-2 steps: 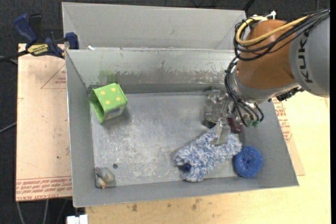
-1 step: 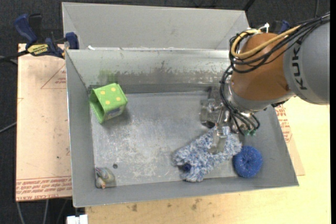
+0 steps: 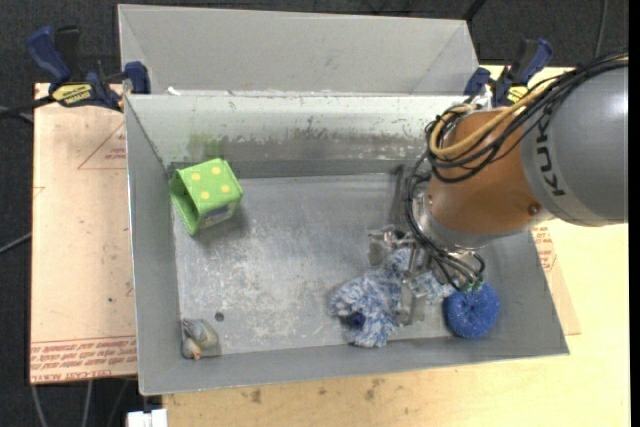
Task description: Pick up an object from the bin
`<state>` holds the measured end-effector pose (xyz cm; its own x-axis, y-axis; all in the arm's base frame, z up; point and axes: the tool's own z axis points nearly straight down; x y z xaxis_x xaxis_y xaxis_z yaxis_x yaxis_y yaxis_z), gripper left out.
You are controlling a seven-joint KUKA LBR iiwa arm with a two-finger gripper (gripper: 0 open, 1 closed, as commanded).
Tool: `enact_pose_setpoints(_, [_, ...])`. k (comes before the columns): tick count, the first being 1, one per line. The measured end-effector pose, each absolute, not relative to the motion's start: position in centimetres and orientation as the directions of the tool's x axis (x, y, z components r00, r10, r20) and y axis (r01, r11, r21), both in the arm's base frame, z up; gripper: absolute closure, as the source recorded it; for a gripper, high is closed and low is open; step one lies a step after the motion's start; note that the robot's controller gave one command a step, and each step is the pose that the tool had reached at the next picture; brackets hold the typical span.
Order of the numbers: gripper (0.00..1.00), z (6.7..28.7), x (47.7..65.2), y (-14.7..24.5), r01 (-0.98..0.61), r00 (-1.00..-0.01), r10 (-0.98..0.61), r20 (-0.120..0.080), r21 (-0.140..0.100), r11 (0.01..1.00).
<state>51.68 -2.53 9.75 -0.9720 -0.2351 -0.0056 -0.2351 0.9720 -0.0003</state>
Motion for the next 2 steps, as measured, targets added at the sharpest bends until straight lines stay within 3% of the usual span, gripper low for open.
enact_pose_setpoints(1, [1.0, 6.99, 50.47, -0.06, -0.563, -0.826, -0.563, 0.002, 0.002, 0.826])
enact_pose_setpoints(2, [1.0, 6.99, 50.47, -0.06, -0.564, -0.826, -0.564, 0.002, 0.002, 0.826])
